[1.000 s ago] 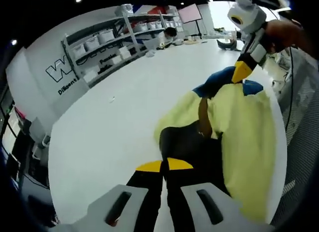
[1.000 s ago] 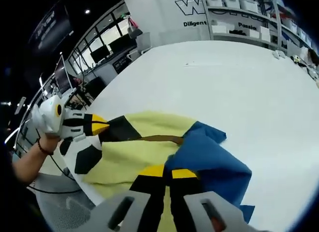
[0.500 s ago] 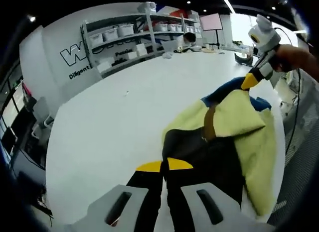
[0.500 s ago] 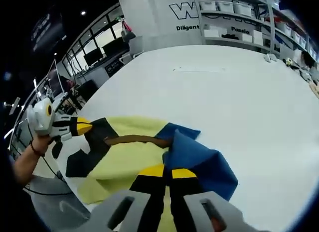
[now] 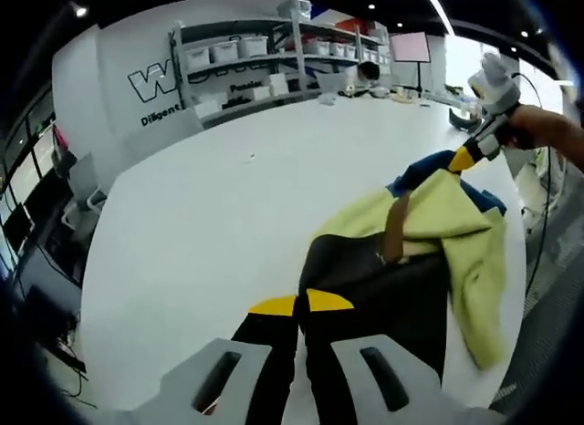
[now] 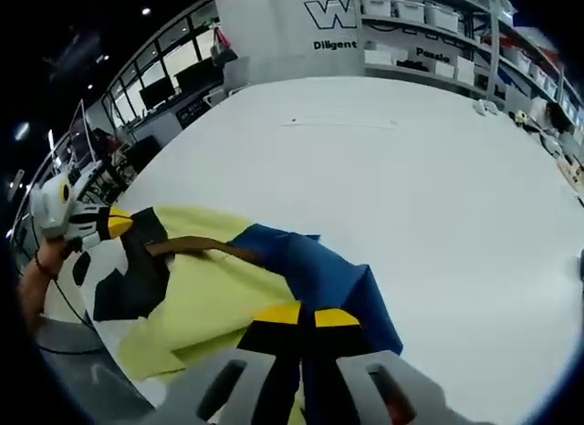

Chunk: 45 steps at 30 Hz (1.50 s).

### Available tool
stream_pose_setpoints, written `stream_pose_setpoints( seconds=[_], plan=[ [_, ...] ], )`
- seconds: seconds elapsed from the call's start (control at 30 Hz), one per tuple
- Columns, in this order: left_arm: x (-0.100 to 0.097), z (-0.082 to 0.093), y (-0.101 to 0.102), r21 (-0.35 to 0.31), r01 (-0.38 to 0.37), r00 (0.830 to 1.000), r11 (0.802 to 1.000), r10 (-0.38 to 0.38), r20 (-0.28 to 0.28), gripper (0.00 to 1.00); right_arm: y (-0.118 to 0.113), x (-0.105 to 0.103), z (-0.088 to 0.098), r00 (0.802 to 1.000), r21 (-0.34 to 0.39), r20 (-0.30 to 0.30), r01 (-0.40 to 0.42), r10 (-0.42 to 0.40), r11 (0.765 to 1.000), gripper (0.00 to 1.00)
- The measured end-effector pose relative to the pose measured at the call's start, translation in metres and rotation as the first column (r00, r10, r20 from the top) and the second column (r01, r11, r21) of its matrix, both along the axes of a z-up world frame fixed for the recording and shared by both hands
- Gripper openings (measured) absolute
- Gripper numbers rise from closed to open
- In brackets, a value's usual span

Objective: Fold the garment on the visible template until the final outline fits inside the template.

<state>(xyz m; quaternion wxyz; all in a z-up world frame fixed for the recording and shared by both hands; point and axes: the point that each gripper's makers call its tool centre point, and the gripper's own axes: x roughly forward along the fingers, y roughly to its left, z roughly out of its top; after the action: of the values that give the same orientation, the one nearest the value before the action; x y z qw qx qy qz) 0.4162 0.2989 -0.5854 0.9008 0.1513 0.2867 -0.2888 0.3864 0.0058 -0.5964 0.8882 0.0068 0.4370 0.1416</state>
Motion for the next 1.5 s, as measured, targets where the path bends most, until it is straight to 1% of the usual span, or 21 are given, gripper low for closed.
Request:
stream_pose_setpoints(
  seconds=[0.27,0.37,0.43,0.53,0.57,0.63,0.7,0.73,0.77,0.83,0.9,0.97,1.0,1.1,1.17,1.2,1.33,1.4,1.43,1.47,1.5],
  plan=[
    [0.006,-0.002,0.013,-0.012,-0.047,0.999,0.999,0.047,-0.025,0.0,-0.009,0.011,-0.008,0.999,-0.067,-0.004,-0.037,0.037,0.997,0.0],
    [0.007,0.003,0.016,-0.053,-0.098,0.994,0.994,0.095,-0.056,0.0,-0.015,0.018,-0.006,0.999,-0.094,0.009,-0.038,0.039,0.995,0.0],
    [0.009,0.01,0.017,-0.054,-0.093,0.995,0.994,0.091,-0.042,0.0,-0.02,0.021,-0.004,0.999,-0.123,0.017,-0.042,0.044,0.992,0.0],
    [0.012,0.01,0.017,-0.042,-0.092,0.995,0.995,0.09,-0.042,0.0,-0.022,0.025,-0.005,0.999,-0.124,0.016,-0.048,0.05,0.991,0.0],
    [0.014,0.009,0.018,-0.034,-0.09,0.995,0.995,0.089,-0.041,0.0,-0.022,0.026,-0.006,0.998,-0.13,0.014,-0.052,0.054,0.99,0.0],
    [0.017,0.007,0.02,-0.019,-0.101,0.994,0.995,0.1,-0.043,0.0,-0.026,0.026,-0.008,0.997,-0.184,0.008,-0.076,0.079,0.98,0.0],
    [0.022,-0.002,0.022,-0.011,-0.151,0.985,0.988,0.15,-0.082,0.0,-0.032,0.03,-0.01,0.996,-0.234,0.016,-0.081,0.087,0.969,0.0],
    [0.024,-0.008,0.023,0.034,-0.144,0.985,0.989,0.147,-0.091,0.0,-0.035,0.034,-0.014,0.996,-0.247,0.017,-0.084,0.091,0.965,0.0],
    [0.028,-0.013,0.026,0.067,-0.158,0.982,0.985,0.164,-0.097,0.0,-0.037,0.035,-0.018,0.996,-0.253,0.011,-0.082,0.088,0.964,0.0],
    [0.033,-0.012,0.019,0.047,-0.164,0.981,0.985,0.168,-0.093,0.0,-0.039,0.037,-0.021,0.996,-0.263,0.004,-0.083,0.087,0.961,0.0],
    [0.036,-0.014,0.017,0.079,-0.167,0.981,0.983,0.173,-0.089,0.0,-0.04,0.039,-0.021,0.996,-0.279,0.008,-0.086,0.092,0.957,0.0],
    [0.037,-0.019,0.02,0.14,-0.159,0.982,0.977,0.171,-0.085,0.0,-0.041,0.04,-0.024,0.995,-0.295,0.003,-0.095,0.1,0.951,0.0],
    [0.037,-0.021,0.019,0.144,-0.164,0.981,0.976,0.177,-0.085,0.0,-0.041,0.04,-0.026,0.994,-0.307,-0.007,-0.102,0.105,0.946,0.0],
    [0.038,-0.029,0.019,0.166,-0.17,0.978,0.971,0.187,-0.093,0.0,-0.043,0.039,-0.033,0.995,-0.31,-0.018,-0.103,0.102,0.945,0.0],
    [0.038,-0.031,0.019,0.204,-0.134,0.986,0.97,0.151,-0.072,0.0,-0.043,0.038,-0.035,0.994,-0.298,-0.018,-0.107,0.107,0.948,0.0],
    [0.037,-0.03,0.018,0.219,-0.117,0.989,0.969,0.134,-0.06,0.0,-0.041,0.04,-0.034,0.996,-0.264,-0.007,-0.085,0.086,0.961,0.0],
    [0.037,-0.031,0.015,0.207,-0.085,0.993,0.975,0.101,-0.067,0.01,-0.043,0.041,-0.032,0.996,-0.27,-0.005,-0.082,0.084,0.959,0.0],
    [0.04,-0.027,0.016,0.198,-0.071,0.996,0.978,0.08,-0.039,0.04,-0.045,0.039,-0.03,0.996,-0.275,-0.001,-0.083,0.086,0.958,0.08],
    [0.04,-0.024,0.02,0.208,-0.069,0.997,0.976,0.077,-0.028,0.06,-0.048,0.037,-0.03,0.996,-0.268,0.0,-0.081,0.084,0.96,0.16],
    [0.039,-0.021,0.021,0.201,-0.068,0.997,0.977,0.075,-0.027,0.07,-0.049,0.036,-0.03,0.998,-0.226,0.003,-0.064,0.066,0.972,0.23],
    [0.038,-0.017,0.022,0.182,-0.067,0.997,0.981,0.071,-0.016,0.07,-0.059,0.034,-0.03,0.999,-0.181,0.002,0.034,-0.034,0.983,0.29]
  ],
)
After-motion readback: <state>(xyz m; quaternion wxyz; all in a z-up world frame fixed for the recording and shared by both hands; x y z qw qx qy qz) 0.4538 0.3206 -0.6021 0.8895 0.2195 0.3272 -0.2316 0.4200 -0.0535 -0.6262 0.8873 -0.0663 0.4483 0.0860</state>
